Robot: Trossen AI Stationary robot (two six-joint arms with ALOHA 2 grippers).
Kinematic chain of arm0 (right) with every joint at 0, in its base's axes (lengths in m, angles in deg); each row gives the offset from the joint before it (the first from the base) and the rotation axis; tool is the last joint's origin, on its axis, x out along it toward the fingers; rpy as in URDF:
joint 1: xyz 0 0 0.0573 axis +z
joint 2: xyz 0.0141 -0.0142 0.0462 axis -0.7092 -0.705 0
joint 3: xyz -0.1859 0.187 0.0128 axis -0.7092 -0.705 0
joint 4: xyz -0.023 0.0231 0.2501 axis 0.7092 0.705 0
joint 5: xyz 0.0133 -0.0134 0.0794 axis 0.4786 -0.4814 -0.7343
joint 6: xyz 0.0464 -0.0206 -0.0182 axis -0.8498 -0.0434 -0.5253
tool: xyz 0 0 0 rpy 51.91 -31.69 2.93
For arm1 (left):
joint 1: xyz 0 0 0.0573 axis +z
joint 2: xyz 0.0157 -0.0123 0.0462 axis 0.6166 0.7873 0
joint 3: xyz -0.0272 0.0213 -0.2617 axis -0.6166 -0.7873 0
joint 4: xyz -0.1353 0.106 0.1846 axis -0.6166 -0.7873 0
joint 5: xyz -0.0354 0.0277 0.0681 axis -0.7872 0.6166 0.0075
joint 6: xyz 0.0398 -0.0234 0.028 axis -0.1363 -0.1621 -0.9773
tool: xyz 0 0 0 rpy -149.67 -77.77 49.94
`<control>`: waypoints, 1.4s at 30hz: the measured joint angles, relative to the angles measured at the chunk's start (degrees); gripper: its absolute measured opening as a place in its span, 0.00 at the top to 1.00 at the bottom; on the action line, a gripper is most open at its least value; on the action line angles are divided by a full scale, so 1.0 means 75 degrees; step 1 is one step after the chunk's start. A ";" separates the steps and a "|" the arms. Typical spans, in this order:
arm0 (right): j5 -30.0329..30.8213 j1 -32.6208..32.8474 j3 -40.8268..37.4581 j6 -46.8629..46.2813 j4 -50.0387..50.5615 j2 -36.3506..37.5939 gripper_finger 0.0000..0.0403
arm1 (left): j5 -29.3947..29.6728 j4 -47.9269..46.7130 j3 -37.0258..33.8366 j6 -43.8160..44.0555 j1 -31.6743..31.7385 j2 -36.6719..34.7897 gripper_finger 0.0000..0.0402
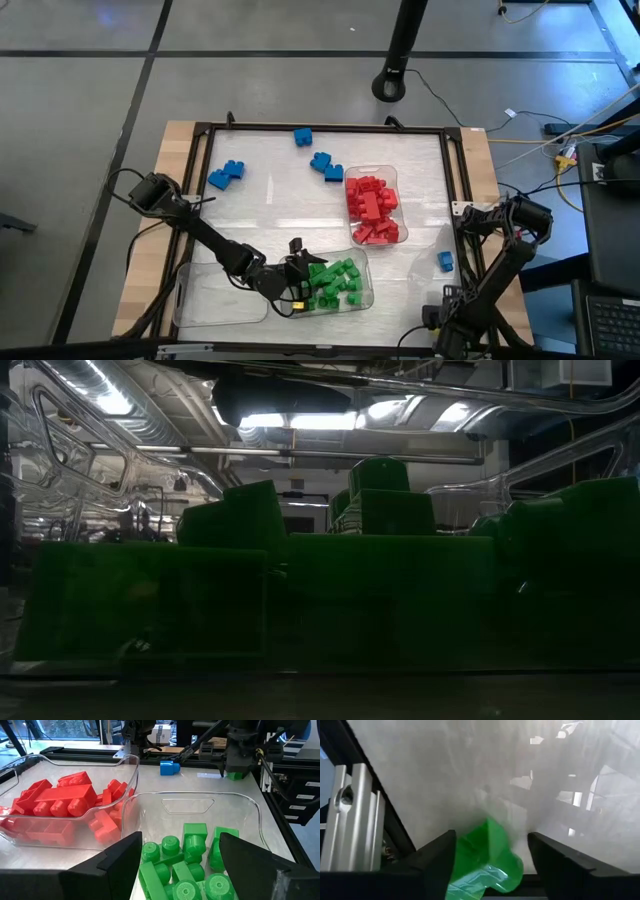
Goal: Sort blocks
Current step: Put the green game piece into the bottom right transparent bin
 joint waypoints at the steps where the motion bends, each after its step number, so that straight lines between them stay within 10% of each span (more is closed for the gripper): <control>1: 0.0000 0.0000 0.0000 0.0000 0.0028 0.0000 0.40 | 0.0000 -0.0001 0.0000 -0.0001 0.0000 0.0000 0.36; 17: 0.0064 -0.0010 -0.0020 0.0353 0.0348 -0.0015 0.83 | -0.0001 -0.0009 0.0000 -0.0001 0.0000 0.0000 0.36; 32: -0.0984 -0.0946 0.0181 0.2010 0.0999 0.0248 0.46 | -0.0002 -0.0037 0.0000 -0.0007 0.0000 -0.0009 0.36; 42: -0.1539 -0.1040 -0.0138 0.2225 0.0851 0.0205 0.47 | -0.0003 -0.0080 0.0000 -0.0025 -0.0029 -0.0009 0.36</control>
